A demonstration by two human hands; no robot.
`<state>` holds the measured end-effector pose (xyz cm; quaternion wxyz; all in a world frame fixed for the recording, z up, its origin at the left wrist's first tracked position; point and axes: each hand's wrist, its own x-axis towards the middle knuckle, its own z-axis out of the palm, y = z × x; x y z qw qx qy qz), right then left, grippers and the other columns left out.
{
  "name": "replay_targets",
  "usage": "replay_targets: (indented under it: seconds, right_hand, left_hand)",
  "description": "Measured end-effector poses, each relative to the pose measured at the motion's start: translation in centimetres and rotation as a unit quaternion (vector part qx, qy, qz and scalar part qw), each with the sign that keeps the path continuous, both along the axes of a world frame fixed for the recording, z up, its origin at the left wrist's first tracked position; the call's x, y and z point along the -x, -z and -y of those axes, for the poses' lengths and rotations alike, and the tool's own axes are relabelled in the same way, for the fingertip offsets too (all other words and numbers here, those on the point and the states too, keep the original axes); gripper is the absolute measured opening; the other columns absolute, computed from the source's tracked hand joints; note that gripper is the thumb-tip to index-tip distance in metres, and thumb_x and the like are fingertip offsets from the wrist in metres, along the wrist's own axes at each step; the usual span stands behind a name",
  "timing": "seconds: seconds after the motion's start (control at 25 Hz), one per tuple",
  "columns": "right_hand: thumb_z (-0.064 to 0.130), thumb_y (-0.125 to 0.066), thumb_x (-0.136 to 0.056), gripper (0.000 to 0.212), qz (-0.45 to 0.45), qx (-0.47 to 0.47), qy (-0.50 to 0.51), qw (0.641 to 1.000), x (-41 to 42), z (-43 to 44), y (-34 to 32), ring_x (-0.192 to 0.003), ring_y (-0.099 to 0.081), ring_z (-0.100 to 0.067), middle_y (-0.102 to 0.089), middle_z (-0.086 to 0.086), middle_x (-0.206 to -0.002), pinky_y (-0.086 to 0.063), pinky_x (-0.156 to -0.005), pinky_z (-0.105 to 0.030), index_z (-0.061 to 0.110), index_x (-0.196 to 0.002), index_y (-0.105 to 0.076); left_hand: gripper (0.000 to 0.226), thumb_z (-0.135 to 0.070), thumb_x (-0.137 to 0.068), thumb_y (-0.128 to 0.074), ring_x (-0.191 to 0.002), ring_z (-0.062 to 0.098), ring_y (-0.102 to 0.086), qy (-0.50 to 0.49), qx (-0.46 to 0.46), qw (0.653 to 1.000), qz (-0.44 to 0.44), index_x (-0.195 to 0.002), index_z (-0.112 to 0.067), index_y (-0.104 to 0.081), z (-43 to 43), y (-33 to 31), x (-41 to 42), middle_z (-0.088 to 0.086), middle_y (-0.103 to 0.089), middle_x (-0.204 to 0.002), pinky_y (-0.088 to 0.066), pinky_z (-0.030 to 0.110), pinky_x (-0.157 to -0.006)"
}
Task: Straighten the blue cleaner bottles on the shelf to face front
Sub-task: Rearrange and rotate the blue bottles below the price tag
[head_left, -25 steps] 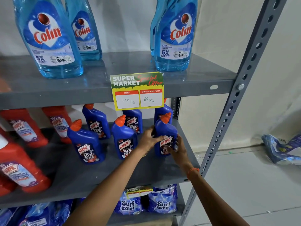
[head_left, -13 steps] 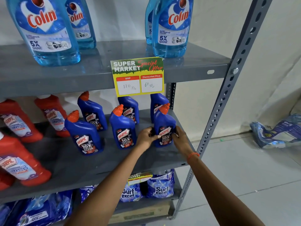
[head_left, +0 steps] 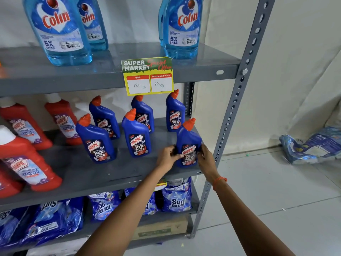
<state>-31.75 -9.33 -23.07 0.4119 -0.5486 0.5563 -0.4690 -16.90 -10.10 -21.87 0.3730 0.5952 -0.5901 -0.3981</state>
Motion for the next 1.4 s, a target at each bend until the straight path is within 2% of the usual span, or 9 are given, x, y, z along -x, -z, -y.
replay_targets:
  seconds: [0.16, 0.28, 0.4, 0.56, 0.64, 0.76, 0.92, 1.08, 1.4]
  right_hand:
    - [-0.001, -0.038, -0.092, 0.031, 0.022, -0.013, 0.011, 1.000, -0.5, -0.3, -0.2, -0.099, -0.058, -0.024, -0.059, -0.019, -0.117, -0.049, -0.081, -0.029, 0.004, -0.122, -0.045]
    - [0.001, -0.038, -0.094, 0.042, -0.001, 0.053, 0.093, 0.994, -2.0, -1.3, -1.4, -0.118, -0.050, -0.022, -0.047, -0.017, -0.137, -0.046, -0.096, -0.034, 0.007, -0.135, -0.033]
    - [0.005, -0.039, -0.095, 0.051, -0.008, 0.215, 0.151, 0.965, -5.9, -2.7, -4.6, -0.140, -0.027, -0.018, -0.029, -0.011, -0.152, -0.028, -0.114, -0.028, 0.010, -0.143, -0.022]
    - [0.001, -0.040, -0.092, 0.052, -0.042, 0.319, 0.090, 0.943, -12.4, -1.9, -7.7, -0.141, -0.024, -0.013, -0.031, -0.014, -0.151, -0.022, -0.115, -0.018, 0.007, -0.141, -0.025]
    - [0.002, -0.039, -0.093, 0.049, -0.034, 0.309, 0.044, 0.949, -15.1, -0.9, -7.4, -0.137, -0.023, -0.006, -0.032, -0.012, -0.150, -0.019, -0.111, -0.009, 0.007, -0.141, -0.028]
    - [0.021, -0.037, -0.098, 0.047, -0.029, 0.174, -0.013, 0.984, -17.1, 1.5, -4.3, -0.140, -0.025, -0.015, -0.028, -0.010, -0.152, -0.025, -0.114, -0.027, 0.013, -0.142, -0.022]
    - [0.039, -0.037, -0.096, 0.052, 0.009, 0.011, -0.075, 0.997, -17.1, 4.2, -1.6, -0.134, -0.038, -0.025, -0.037, -0.011, -0.147, -0.037, -0.110, -0.046, 0.017, -0.142, -0.024]
    - [0.029, -0.042, -0.097, 0.035, 0.038, 0.021, -0.105, 0.994, -17.4, 4.2, -1.6, -0.105, -0.059, -0.019, -0.059, -0.012, -0.125, -0.050, -0.084, -0.026, 0.015, -0.128, -0.042]
    - [0.032, -0.045, -0.094, 0.034, -0.013, 0.052, -0.066, 0.996, -15.2, 1.6, 0.7, -0.106, -0.061, -0.026, -0.060, -0.015, -0.119, -0.054, -0.087, -0.044, 0.015, -0.124, -0.044]
  left_hand:
    - [0.038, -0.005, -0.078, -0.069, -0.110, 0.035, -0.060, 0.005, -0.006, 1.000, -0.006, -0.113, 0.004, -0.057, -0.4, -0.2, -0.1, 0.023, -0.064, -0.118, -0.049, 0.042, -0.095]
    - [0.059, -0.017, -0.077, -0.072, -0.122, 0.032, -0.052, 0.009, 0.008, 1.000, -0.005, -0.127, -0.002, -0.047, -1.0, -0.5, -0.5, 0.020, -0.056, -0.132, -0.044, 0.048, -0.103]
    - [0.060, -0.020, -0.084, -0.065, -0.130, 0.026, -0.045, -0.035, 0.140, 0.989, 0.015, -0.136, -0.005, -0.039, -2.2, -2.5, -1.8, 0.015, -0.047, -0.141, -0.040, 0.045, -0.108]
    - [0.052, -0.016, -0.093, -0.051, -0.134, 0.022, -0.040, -0.151, 0.265, 0.951, 0.045, -0.141, -0.017, -0.032, -2.5, -4.9, -6.4, 0.007, -0.041, -0.147, -0.037, 0.040, -0.111]
    - [0.058, -0.016, -0.093, -0.052, -0.137, 0.017, -0.036, -0.204, 0.296, 0.931, 0.072, -0.144, -0.021, -0.023, -1.9, -4.7, -9.2, 0.004, -0.036, -0.150, -0.035, 0.035, -0.113]
    - [0.068, -0.013, -0.091, -0.056, -0.133, 0.010, -0.036, -0.213, 0.236, 0.947, 0.045, -0.145, -0.011, -0.015, -0.3, -2.4, -12.3, 0.008, -0.035, -0.148, -0.030, 0.018, -0.111]
    - [0.063, -0.025, -0.088, -0.060, -0.128, 0.026, -0.046, -0.117, 0.081, 0.988, -0.052, -0.140, -0.014, -0.027, 1.6, -0.4, -15.1, 0.011, -0.046, -0.141, -0.043, 0.039, -0.103]
    - [0.038, -0.023, -0.089, -0.058, -0.115, 0.026, -0.056, -0.090, 0.030, 0.988, -0.119, -0.123, -0.012, -0.047, 2.0, -0.7, -15.7, 0.009, -0.059, -0.119, -0.046, 0.031, -0.087]
    - [0.035, -0.022, -0.088, -0.059, -0.103, 0.022, -0.060, -0.071, 0.046, 0.996, -0.038, -0.118, -0.004, -0.053, -1.2, -0.6, -14.3, 0.016, -0.064, -0.117, -0.048, 0.024, -0.081]
